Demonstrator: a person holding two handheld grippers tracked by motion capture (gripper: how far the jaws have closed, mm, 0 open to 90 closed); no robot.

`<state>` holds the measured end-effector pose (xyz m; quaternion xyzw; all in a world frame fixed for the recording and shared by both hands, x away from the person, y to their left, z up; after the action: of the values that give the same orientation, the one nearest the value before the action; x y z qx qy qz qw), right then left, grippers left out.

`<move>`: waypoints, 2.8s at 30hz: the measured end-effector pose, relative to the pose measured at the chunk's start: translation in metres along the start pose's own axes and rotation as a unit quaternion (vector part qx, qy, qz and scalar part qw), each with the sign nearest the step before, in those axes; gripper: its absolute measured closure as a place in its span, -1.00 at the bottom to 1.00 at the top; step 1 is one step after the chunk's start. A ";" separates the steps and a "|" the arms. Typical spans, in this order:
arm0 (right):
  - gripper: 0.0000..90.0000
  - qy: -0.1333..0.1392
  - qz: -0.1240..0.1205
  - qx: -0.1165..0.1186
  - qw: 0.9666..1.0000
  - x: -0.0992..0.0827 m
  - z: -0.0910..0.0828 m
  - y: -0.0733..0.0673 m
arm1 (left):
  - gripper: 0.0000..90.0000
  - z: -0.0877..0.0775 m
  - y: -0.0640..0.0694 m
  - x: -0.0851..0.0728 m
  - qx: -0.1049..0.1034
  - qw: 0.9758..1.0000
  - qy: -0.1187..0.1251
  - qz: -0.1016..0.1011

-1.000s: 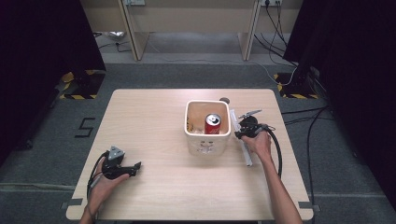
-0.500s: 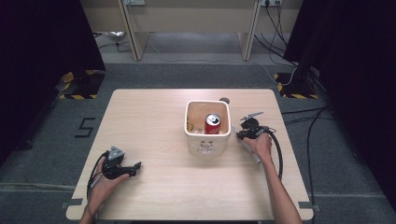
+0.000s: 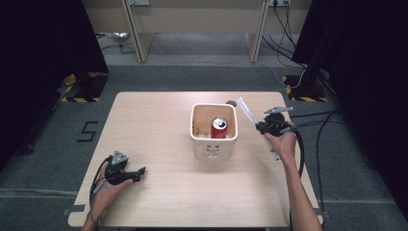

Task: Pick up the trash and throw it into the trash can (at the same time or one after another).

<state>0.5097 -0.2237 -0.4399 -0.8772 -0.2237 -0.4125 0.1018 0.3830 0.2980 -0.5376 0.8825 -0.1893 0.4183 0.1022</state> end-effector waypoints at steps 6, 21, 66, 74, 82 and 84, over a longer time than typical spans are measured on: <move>0.77 0.054 -0.014 0.003 0.998 0.031 -0.032 -0.007 | -0.68 0.000 0.000 0.000 0.000 1.000 0.000 0.000; 0.77 0.117 -0.070 0.071 0.988 0.104 -0.047 -0.067 | -0.68 0.000 0.000 0.000 0.000 1.000 0.000 0.000; 0.75 0.123 -0.036 0.141 0.982 0.121 0.042 -0.089 | -0.68 0.000 0.000 0.000 -0.001 1.000 -0.001 0.001; 0.71 0.115 -0.046 0.146 0.982 0.107 0.031 -0.085 | -0.68 0.000 0.000 0.000 -0.001 1.000 -0.002 0.003; 0.15 0.094 -0.062 0.122 0.986 0.093 0.016 -0.083 | -0.68 0.000 0.000 0.000 -0.001 1.000 -0.001 0.001; 0.04 0.089 -0.055 0.122 0.987 0.090 0.012 -0.081 | -0.68 0.000 0.000 0.000 -0.001 1.000 -0.001 0.001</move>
<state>0.5296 -0.1205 -0.3783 -0.8042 -0.3102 -0.4639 0.2044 0.3828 0.2979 -0.5375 0.8823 -0.1910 0.4178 0.1024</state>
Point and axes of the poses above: each handheld gripper's, and its own axes: z roughly forward along the jaws, x roughly out of its top, y roughly to its right, the point moved 2 cm from there along z, roughly forward along the jaws, and after that the axes turned 3 degrees about y, right-handed, at the moved point
